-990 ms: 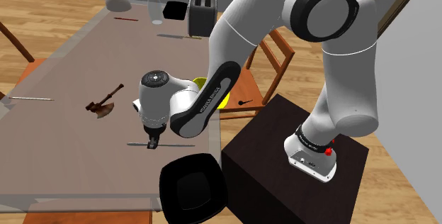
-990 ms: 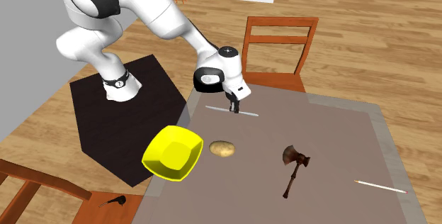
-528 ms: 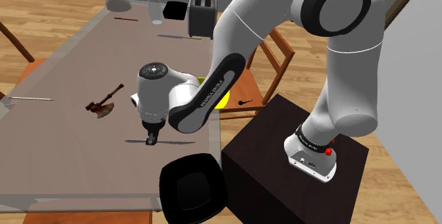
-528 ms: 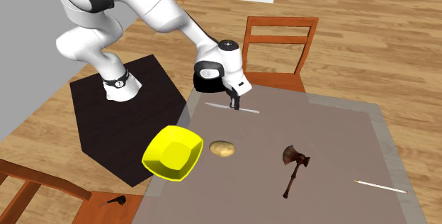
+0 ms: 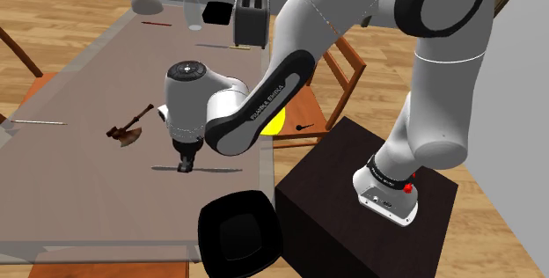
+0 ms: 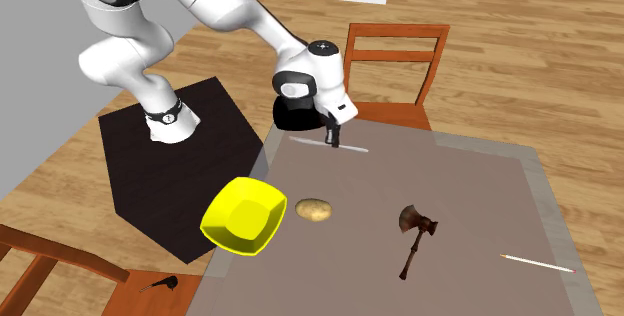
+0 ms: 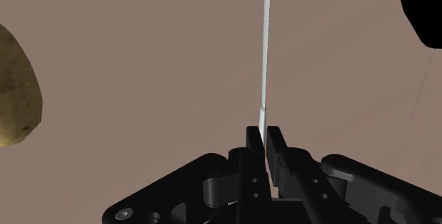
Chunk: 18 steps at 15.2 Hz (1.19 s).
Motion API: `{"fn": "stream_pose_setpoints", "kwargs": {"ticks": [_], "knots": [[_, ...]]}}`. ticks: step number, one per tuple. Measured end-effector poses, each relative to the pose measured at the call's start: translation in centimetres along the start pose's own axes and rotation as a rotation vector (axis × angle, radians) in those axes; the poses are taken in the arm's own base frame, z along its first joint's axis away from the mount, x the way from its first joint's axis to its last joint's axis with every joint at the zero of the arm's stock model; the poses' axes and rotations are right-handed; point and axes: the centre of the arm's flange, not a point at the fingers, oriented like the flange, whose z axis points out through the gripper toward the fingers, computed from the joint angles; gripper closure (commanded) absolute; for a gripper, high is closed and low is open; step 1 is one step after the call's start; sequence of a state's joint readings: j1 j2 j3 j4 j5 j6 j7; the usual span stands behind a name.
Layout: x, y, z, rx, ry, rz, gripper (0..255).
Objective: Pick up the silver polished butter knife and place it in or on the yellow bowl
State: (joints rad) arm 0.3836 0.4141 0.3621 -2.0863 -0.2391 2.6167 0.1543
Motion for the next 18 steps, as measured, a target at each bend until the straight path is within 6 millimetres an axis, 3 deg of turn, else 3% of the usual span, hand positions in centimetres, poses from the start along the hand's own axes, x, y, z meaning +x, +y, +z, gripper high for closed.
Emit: {"fn": "stream_pose_setpoints", "kwargs": {"ticks": [12,18], "knots": [[1.0,-0.1,-6.1,0.000,0.000,0.000,255],[-2.5,5.5,-7.7,0.000,-0.001,0.002,255]]}}
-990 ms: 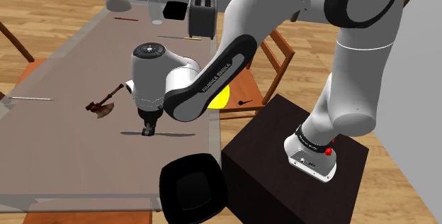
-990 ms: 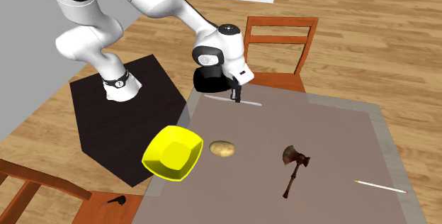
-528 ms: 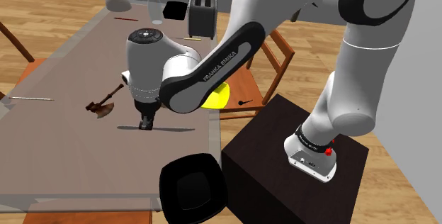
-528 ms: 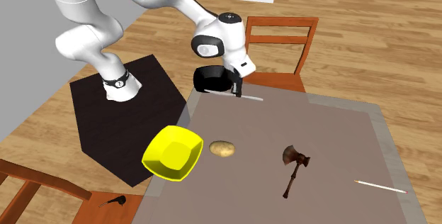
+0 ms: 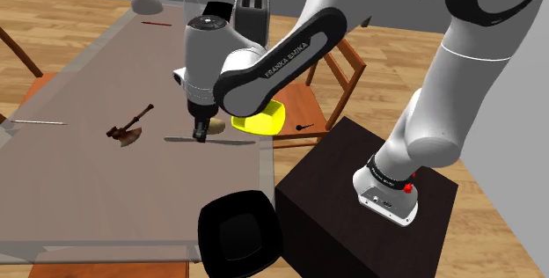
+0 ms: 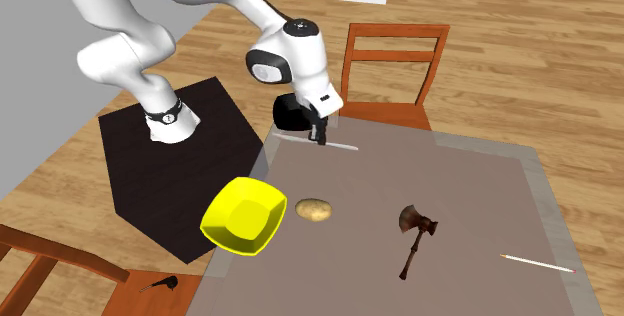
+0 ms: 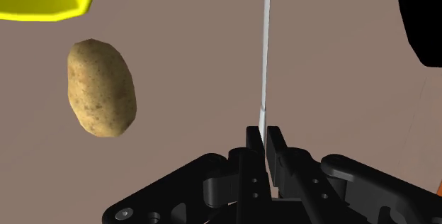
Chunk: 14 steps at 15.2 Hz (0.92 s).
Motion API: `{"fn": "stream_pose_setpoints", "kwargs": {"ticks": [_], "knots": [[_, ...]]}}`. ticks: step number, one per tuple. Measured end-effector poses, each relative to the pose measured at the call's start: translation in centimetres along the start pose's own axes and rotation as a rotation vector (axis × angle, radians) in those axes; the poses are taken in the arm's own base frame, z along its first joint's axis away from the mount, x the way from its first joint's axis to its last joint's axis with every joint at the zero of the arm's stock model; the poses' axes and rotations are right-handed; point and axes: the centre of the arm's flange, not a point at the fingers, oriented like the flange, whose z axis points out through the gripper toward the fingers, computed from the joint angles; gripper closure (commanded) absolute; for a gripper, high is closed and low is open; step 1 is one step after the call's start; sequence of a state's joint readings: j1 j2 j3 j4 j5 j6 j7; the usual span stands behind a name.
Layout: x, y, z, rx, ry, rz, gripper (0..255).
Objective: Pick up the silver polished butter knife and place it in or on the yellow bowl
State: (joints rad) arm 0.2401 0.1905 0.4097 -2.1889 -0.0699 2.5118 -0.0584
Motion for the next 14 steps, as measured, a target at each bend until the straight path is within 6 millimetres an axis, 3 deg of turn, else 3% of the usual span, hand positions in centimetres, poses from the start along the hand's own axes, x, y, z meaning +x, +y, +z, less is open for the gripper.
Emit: {"fn": "stream_pose_setpoints", "kwargs": {"ticks": [14], "knots": [[-10.0,14.8,-2.9,0.000,0.000,0.000,255]]}}
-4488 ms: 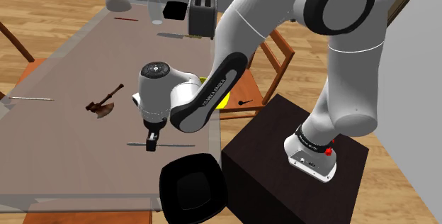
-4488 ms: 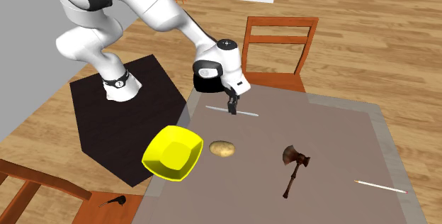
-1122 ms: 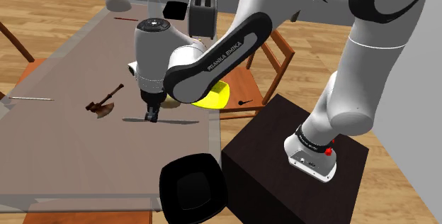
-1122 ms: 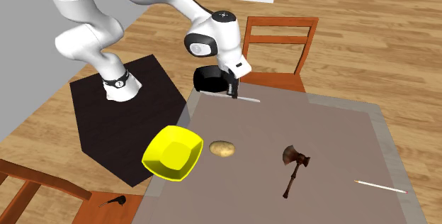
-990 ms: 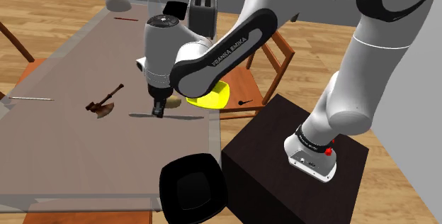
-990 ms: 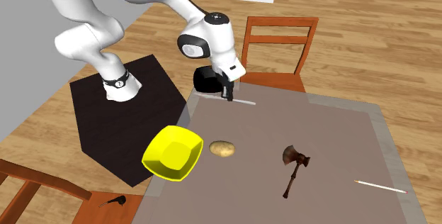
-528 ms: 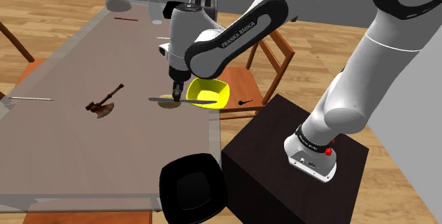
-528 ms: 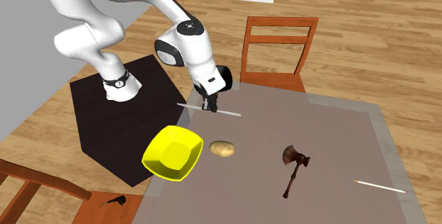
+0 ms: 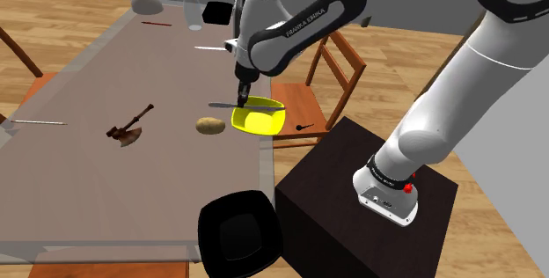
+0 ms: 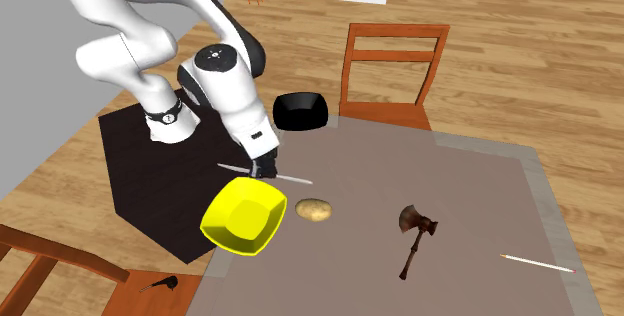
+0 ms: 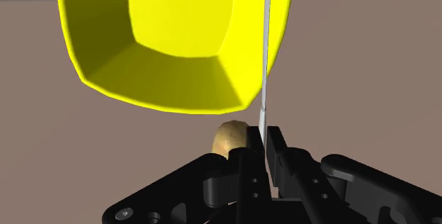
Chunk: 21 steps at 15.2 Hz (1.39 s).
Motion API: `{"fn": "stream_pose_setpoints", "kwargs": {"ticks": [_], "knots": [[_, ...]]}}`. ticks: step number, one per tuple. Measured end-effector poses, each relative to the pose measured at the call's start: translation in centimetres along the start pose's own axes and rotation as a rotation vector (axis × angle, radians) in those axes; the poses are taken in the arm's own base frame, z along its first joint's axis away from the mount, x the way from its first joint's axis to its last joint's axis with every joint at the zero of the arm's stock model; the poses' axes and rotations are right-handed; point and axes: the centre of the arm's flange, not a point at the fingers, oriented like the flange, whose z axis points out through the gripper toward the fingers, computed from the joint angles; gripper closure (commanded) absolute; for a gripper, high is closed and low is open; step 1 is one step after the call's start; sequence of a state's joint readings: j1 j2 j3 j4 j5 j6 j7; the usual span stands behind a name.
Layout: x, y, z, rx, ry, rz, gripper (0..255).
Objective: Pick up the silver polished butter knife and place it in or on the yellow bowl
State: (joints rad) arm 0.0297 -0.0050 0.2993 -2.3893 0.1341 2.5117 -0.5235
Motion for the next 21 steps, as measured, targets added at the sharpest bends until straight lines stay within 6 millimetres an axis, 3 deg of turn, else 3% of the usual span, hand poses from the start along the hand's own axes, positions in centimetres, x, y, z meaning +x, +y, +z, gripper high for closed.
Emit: {"fn": "stream_pose_setpoints", "kwargs": {"ticks": [3,7,21], "knots": [[-2.0,3.2,-1.1,0.000,0.001,0.000,255],[-4.6,7.3,-1.1,0.000,0.000,0.000,255],[-6.1,7.9,5.6,0.001,0.000,-0.002,255]]}}
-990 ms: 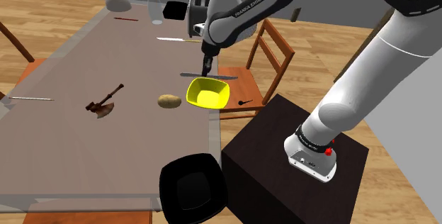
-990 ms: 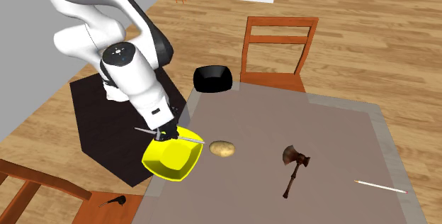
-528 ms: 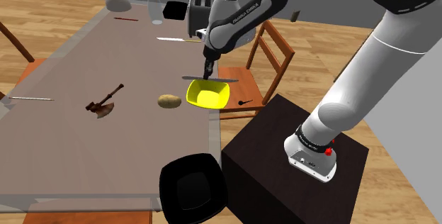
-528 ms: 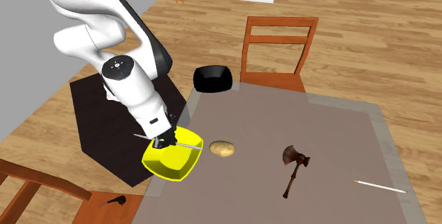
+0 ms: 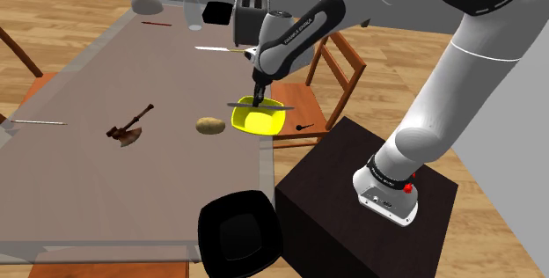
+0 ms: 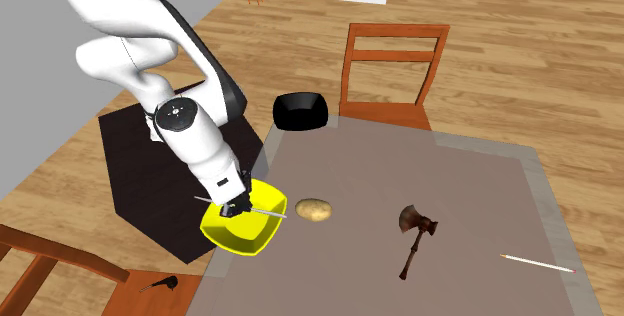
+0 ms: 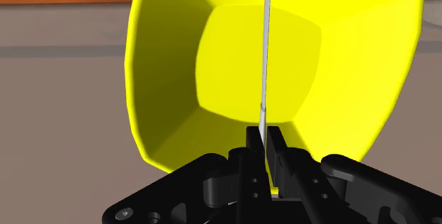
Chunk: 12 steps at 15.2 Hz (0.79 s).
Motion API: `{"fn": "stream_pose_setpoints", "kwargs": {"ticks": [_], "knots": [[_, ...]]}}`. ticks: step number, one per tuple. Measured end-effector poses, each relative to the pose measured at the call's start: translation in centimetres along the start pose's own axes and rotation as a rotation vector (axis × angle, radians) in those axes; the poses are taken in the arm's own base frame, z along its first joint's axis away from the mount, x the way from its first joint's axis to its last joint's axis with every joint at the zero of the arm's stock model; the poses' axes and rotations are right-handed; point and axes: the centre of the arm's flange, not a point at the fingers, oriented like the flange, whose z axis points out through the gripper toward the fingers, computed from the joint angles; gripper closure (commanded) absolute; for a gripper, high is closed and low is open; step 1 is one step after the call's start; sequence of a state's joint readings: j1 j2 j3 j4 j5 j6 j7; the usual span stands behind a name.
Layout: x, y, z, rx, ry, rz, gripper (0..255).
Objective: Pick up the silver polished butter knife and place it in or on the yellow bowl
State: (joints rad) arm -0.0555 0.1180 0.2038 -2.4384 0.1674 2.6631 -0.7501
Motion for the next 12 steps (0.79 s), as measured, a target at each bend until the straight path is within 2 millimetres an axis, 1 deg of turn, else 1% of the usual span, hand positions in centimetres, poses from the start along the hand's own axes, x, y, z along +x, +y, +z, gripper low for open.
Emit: {"fn": "stream_pose_setpoints", "kwargs": {"ticks": [3,9,10,12], "knots": [[-0.1,0.0,1.7,0.000,0.000,0.000,255],[-0.2,0.0,2.0,0.000,0.000,0.000,255],[-0.2,0.0,2.0,0.000,0.000,0.000,0],[-0.2,0.0,2.0,0.000,0.000,0.000,0]]}}
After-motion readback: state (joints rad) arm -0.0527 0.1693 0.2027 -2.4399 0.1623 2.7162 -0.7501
